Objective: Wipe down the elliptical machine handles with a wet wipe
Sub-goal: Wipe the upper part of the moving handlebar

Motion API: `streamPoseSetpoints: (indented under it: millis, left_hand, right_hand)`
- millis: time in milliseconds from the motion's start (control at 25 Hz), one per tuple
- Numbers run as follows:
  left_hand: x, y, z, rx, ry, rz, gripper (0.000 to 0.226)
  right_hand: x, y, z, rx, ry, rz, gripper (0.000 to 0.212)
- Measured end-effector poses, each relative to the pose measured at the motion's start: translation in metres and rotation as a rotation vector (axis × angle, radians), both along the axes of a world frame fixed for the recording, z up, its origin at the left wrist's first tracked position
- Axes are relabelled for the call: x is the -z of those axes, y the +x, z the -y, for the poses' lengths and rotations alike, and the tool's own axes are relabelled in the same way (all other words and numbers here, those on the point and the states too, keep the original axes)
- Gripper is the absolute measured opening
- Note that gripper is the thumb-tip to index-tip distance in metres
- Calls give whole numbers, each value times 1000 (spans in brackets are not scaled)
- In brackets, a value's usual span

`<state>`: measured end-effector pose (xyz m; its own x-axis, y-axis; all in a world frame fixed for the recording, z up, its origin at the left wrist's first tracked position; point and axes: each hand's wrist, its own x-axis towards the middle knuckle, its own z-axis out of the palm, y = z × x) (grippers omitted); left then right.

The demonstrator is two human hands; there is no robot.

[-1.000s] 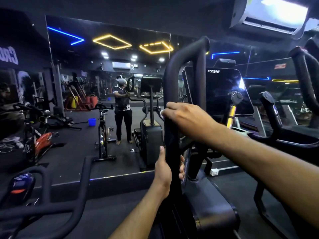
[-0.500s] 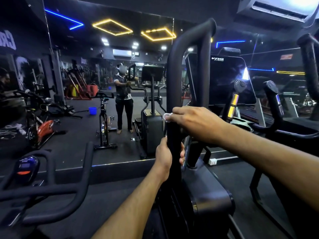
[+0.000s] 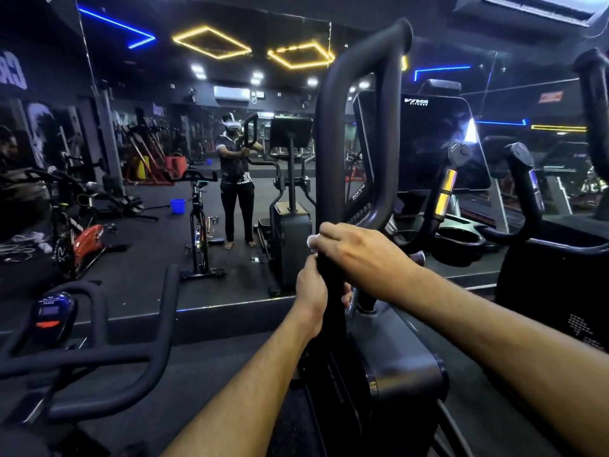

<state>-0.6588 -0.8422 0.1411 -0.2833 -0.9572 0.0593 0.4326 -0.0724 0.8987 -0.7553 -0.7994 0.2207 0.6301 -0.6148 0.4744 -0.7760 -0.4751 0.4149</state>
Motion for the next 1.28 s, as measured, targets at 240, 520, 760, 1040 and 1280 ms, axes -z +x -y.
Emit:
streamPoseSetpoints:
  millis: [240,520,760,1040,1280]
  left_hand:
    - [0,-2,0,-63,22,29,53]
    - [-21,11,7,-33,-133,152,51]
    - [-120,12,62,-570,-553,205,18]
    - [-187,-5,74,-836,-802,313,36]
    - [-181,-9,72,-961,-827,324,36]
  right_hand:
    - [6,-4,1,-40,-47,152,29]
    - [-33,-37,0,-242,13,862,18]
    - [-112,-12,56,-206,-123,1453,12]
    - [-123,-5,75,-191,-3,1464,11]
    - [-123,-7,79,-286,-64,1474,12]
